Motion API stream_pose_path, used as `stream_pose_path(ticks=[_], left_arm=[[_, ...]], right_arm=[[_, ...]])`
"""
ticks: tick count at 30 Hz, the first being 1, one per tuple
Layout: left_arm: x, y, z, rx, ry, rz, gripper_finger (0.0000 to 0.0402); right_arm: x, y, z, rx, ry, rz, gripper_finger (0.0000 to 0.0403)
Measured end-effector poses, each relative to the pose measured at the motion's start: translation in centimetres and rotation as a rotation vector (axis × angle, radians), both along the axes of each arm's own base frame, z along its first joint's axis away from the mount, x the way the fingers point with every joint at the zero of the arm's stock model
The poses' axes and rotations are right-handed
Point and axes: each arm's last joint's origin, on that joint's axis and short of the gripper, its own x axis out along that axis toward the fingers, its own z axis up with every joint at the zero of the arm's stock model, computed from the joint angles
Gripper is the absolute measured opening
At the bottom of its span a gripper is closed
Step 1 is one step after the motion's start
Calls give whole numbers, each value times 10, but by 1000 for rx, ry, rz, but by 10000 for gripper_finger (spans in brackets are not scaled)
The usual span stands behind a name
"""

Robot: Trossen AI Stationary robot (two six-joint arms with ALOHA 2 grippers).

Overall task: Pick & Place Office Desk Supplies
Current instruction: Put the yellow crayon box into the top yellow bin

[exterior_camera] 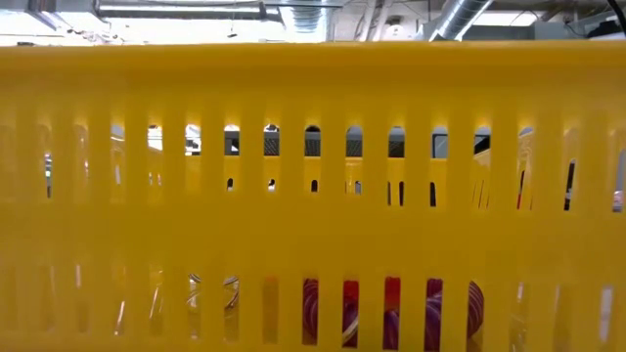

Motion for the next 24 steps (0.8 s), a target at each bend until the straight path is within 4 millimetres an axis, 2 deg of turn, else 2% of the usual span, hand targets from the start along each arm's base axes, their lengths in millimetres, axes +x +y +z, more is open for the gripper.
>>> stream_pose_path(ticks=[11, 24], left_arm=[[0, 0, 0, -4, 1, -2, 117], [0, 0, 0, -4, 1, -2, 84]], right_arm=[[0, 0, 0, 2, 0, -2, 29], [0, 0, 0, 3, -2, -4, 36]])
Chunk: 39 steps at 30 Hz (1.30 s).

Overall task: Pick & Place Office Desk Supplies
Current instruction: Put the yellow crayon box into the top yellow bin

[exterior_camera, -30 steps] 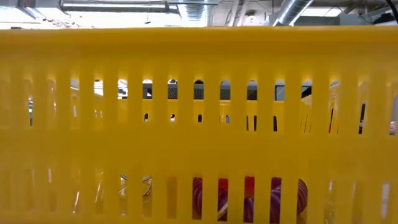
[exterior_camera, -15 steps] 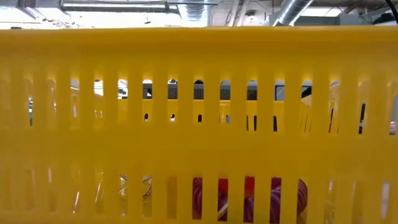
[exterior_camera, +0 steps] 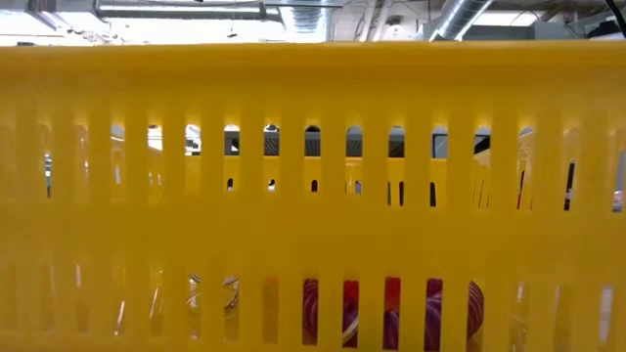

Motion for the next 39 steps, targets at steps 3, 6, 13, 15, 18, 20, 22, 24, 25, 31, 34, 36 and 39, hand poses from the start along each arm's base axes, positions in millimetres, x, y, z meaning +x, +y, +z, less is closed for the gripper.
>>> stream_pose_path(ticks=[3, 6, 13, 15, 18, 20, 22, 24, 25, 31, 34, 36, 39], left_arm=[[0, 0, 0, 2, -1, 2, 77], [0, 0, 0, 4, -1, 4, 69], [0, 0, 0, 5, -1, 4, 50], [0, 0, 0, 4, -1, 3, 45], [0, 0, 0, 5, -1, 3, 39], [0, 0, 0, 5, -1, 3, 37], [0, 0, 0, 5, -1, 3, 38], [0, 0, 0, 5, -1, 2, 42], [0, 0, 0, 5, -1, 2, 44], [0, 0, 0, 5, 0, 2, 36], [0, 0, 0, 6, 1, 2, 35], [0, 0, 0, 6, 1, 1, 40], [0, 0, 0, 6, 3, 0, 43]], right_arm=[[0, 0, 0, 3, -6, 1, 51], [0, 1, 1, 11, -10, 3, 65], [0, 1, 1, 26, -11, 2, 80], [0, 1, 1, 26, -11, 2, 82], [0, 1, 1, 26, -11, 2, 84], [0, 1, 1, 25, -11, 2, 84], [0, 1, 1, 25, -11, 2, 84], [0, 1, 1, 25, -11, 2, 85], [0, 1, 1, 24, -11, 2, 85], [0, 1, 1, 17, -11, 2, 85], [0, 1, 1, 14, -11, 2, 85], [0, 1, 1, 13, -11, 2, 85], [0, 1, 1, 10, -10, 2, 85]])
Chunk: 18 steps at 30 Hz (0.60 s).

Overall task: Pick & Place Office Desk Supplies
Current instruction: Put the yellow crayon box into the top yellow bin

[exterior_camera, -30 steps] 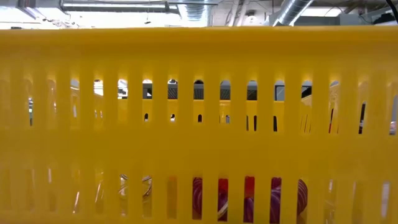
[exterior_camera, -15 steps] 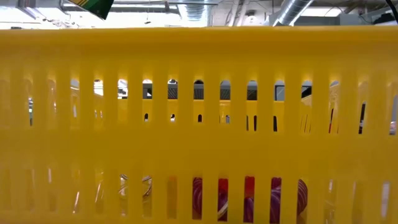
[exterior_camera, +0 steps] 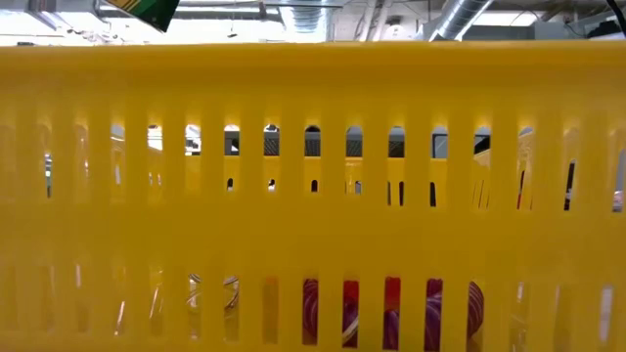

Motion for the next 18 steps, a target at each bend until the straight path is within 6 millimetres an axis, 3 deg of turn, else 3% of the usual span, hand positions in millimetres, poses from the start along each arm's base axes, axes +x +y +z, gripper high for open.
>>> stream_pose_path(ticks=[6, 13, 18], left_arm=[[0, 0, 0, 4, 4, 0, 33], [-1, 1, -1, 14, 13, 0, 44], [-2, 2, -3, 32, 29, 1, 31]], right_arm=[[0, 0, 0, -4, 0, 0, 100], [0, 0, 0, 3, 0, -1, 181], [0, 0, 0, -5, -1, -29, 232]])
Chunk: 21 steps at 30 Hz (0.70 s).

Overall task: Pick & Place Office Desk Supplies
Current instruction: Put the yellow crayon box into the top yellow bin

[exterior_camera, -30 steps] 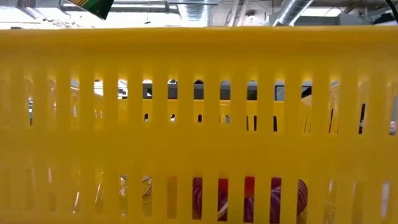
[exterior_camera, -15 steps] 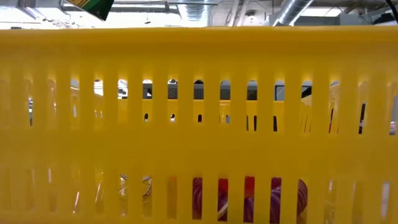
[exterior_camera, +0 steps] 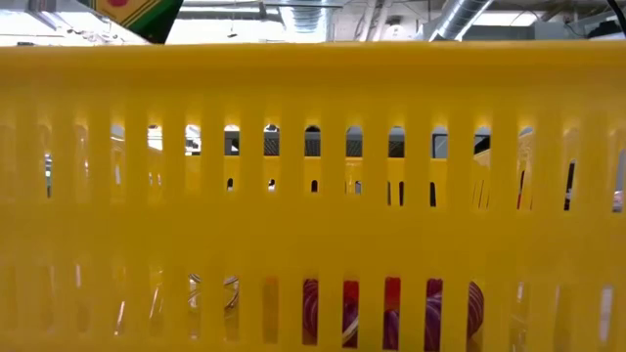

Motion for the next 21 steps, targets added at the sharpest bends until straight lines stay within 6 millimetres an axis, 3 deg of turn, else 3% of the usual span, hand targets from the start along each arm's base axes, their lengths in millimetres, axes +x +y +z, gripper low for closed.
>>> stream_pose_path(ticks=[8, 13, 21], left_arm=[[-6, 8, -1, 42, 46, 20, 49], [-13, 20, 3, 83, 58, 66, 33], [-24, 48, 4, 164, 131, 181, 54]], right_arm=[[-14, 6, 11, -69, 41, -90, 249], [-30, 12, 25, -93, 64, -103, 249], [-44, 21, 24, -122, 127, -178, 249]])
